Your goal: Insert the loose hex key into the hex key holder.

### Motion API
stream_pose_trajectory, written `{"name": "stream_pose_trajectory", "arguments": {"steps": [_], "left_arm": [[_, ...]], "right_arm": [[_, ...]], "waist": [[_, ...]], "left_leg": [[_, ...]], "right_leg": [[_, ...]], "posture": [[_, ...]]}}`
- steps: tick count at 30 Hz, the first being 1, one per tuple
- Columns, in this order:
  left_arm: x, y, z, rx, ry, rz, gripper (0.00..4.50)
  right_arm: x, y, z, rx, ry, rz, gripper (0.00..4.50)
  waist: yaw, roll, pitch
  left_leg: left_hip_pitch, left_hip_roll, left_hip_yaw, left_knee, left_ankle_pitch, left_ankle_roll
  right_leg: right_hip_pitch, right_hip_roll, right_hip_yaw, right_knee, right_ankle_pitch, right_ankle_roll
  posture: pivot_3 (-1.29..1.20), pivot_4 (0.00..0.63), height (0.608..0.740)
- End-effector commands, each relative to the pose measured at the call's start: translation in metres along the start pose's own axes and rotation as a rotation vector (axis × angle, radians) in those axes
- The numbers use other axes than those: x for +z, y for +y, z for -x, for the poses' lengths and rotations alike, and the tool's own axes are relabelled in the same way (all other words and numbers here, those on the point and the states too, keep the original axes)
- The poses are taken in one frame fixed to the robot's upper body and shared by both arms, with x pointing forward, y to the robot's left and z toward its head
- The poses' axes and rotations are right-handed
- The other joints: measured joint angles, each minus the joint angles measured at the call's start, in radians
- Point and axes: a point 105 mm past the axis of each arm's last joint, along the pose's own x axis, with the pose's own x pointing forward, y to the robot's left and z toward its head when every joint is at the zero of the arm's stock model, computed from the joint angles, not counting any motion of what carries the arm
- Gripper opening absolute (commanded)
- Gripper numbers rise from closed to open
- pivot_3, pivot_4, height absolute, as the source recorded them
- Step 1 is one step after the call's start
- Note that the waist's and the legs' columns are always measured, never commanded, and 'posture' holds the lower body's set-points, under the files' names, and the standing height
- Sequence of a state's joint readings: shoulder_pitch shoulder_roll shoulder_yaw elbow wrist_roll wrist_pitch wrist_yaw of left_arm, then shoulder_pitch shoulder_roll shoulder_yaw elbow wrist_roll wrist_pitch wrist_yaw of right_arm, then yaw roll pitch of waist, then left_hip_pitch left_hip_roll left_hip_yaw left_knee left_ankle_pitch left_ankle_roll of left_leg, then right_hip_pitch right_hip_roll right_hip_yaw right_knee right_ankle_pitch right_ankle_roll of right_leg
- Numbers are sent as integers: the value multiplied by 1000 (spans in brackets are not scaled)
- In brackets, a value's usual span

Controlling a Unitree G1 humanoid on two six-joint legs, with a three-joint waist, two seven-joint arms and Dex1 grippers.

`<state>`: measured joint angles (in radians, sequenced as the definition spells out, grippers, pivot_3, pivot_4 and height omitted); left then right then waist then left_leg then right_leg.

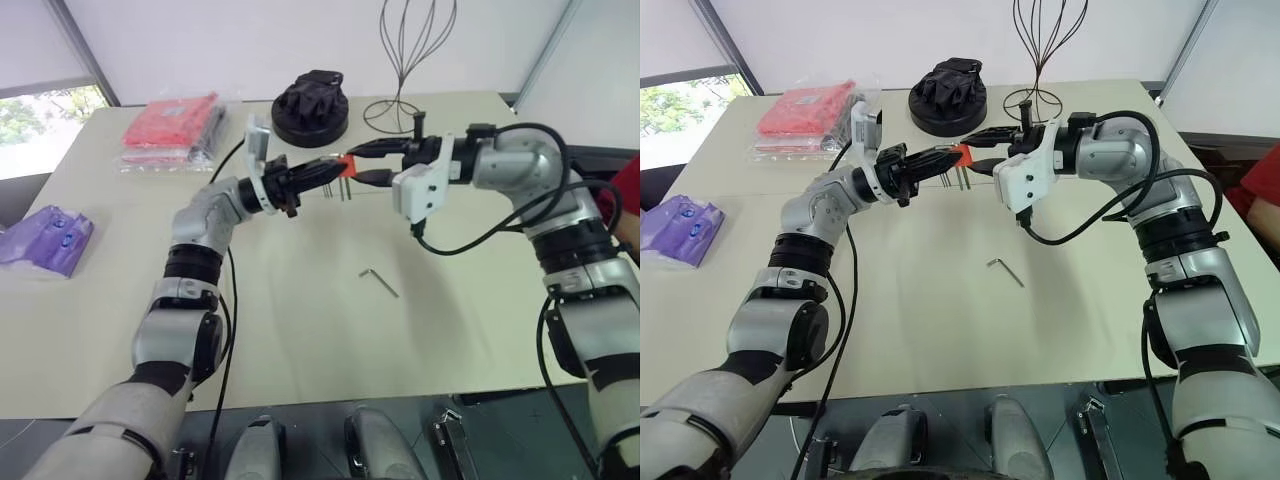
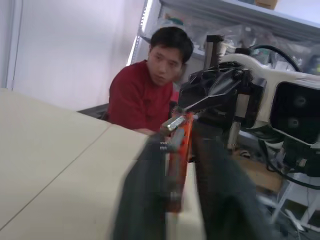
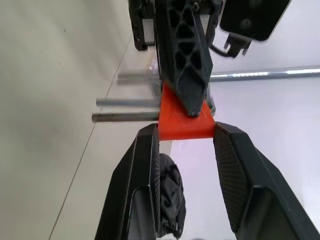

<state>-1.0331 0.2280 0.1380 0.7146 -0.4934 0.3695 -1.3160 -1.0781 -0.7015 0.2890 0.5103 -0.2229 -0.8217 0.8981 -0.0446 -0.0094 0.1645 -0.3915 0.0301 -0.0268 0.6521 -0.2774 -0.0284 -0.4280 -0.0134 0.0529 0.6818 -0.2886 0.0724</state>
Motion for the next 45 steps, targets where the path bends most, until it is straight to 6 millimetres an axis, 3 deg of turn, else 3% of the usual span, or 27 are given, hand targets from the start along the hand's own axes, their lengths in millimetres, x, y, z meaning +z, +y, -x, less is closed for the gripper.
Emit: {"name": "stream_pose_trajectory", "arguments": {"steps": [1, 13, 20, 22, 26, 30, 31, 33, 38, 45], "left_arm": [[9, -4, -4, -28, -11, -21, 74], [5, 2, -2, 18, 7, -35, 74], [4, 0, 0, 7, 30, -40, 0], [2, -2, 3, -7, 64, -45, 0], [-6, -6, 17, -30, 197, -113, 0], [-7, -8, 31, -45, 310, -185, 0], [-5, -9, 36, -47, 334, -205, 0], [0, -11, 43, -48, 359, -228, 0], [4, -17, 51, -39, 371, -245, 0], [-5, -26, 59, 29, 385, -288, 0]], "right_arm": [[7, -17, 5, -63, -14, 40, 990], [8, -14, 4, -53, -10, 33, 990], [1, -4, 7, 4, 34, 35, 4449], [-7, -3, 11, 9, 80, 52, 4449], [-38, 28, 33, 129, 261, -92, 4449], [-50, 48, 47, 68, 332, -476, 4449], [-51, 56, 49, 39, 344, -654, 4449], [-46, 73, 53, 44, 365, -895, 4449], [-17, 88, 44, 135, 429, -1007, 4449], [13, 126, 25, 166, 502, -1381, 4449]], "waist": [[0, 0, 0], [0, 0, 0], [0, 0, 0], [0, 0, 0], [1, 0, 0], [1, 0, 0], [1, 0, 0], [0, 0, 0], [1, 1, 0], [5, 0, 0]], "left_leg": [[0, 0, 0, 0, 0, 0], [0, 0, 0, 0, 0, 0], [0, 0, 0, 0, 0, 0], [0, 0, 0, 0, 0, 0], [0, 0, 0, 0, 0, 0], [0, 0, 0, 0, 0, 0], [0, 0, 0, 0, 0, 0], [0, 1, 0, 1, 0, 0], [0, 1, -2, 0, -1, 1], [0, 1, -4, 1, -1, 2]], "right_leg": [[0, 0, 0, 0, 0, 0], [0, 0, 0, 0, 0, 0], [0, 0, 0, 0, 0, 0], [0, 0, 0, 0, 0, 0], [0, 0, 0, 0, 0, 0], [0, 1, 0, 0, 0, 0], [0, 0, 0, 0, 0, 0], [0, 1, 0, 0, 0, 0], [0, 1, 0, 0, 0, 0], [0, 1, 0, 0, 0, 0]], "posture": [[0, 150, 740], [0, 150, 740], [0, 150, 740], [0, 150, 740], [0, 150, 740], [0, 150, 740], [0, 150, 740], [0, 150, 740], [0, 150, 740], [0, 150, 740]]}}
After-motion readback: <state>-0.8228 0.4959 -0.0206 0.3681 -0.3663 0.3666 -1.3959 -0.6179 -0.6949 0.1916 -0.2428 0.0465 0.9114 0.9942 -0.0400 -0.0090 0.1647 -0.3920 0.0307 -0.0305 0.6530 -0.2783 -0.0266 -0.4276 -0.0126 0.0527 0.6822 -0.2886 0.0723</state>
